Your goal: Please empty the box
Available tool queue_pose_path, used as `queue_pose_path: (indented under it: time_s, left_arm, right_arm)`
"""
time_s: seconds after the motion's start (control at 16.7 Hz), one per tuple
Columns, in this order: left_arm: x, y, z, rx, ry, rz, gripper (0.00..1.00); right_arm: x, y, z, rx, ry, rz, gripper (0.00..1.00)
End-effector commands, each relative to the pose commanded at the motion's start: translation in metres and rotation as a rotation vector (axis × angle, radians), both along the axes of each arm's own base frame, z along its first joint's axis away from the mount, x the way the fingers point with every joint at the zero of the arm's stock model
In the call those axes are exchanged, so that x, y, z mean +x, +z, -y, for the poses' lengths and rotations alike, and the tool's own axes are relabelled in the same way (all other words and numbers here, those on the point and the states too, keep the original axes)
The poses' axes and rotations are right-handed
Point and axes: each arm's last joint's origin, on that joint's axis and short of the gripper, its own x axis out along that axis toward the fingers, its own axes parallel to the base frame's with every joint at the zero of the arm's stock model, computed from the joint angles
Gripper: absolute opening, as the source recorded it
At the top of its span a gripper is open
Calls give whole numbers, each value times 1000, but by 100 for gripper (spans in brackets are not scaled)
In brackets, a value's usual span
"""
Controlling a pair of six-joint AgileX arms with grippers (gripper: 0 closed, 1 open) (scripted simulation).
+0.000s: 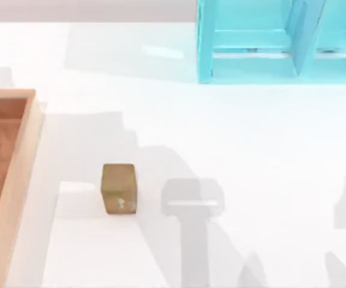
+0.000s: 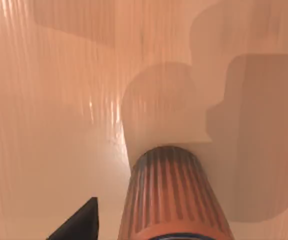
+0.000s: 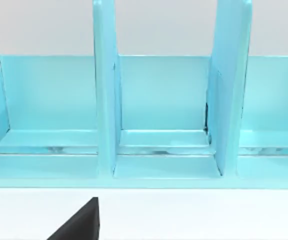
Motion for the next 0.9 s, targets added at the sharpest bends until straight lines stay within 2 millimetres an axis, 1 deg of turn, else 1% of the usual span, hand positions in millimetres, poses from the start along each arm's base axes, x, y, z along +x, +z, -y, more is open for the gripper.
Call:
queue_pose_path:
  time_s: [0.12,0.3,0.42,0.54,0.72,0.9]
  left_arm:
    - [-4,-13,0,1,0,1,100]
    - [-23,-22,-1,1,1,3,100]
    - [-31,-29,0,1,0,2,100]
    - [-33,-35,1,0,0,-2,100]
    - [-33,-35,1,0,0,-2,100]
    - [-33,-35,1,0,0,-2,77]
  right_arm:
    - [0,0,0,0,0,0,100]
    - [0,0,0,0,0,0,100]
    - [0,0,0,0,0,0,100]
    - [0,0,0,0,0,0,100]
    - [0,0,0,0,0,0,100]
    - [0,0,0,0,0,0,100]
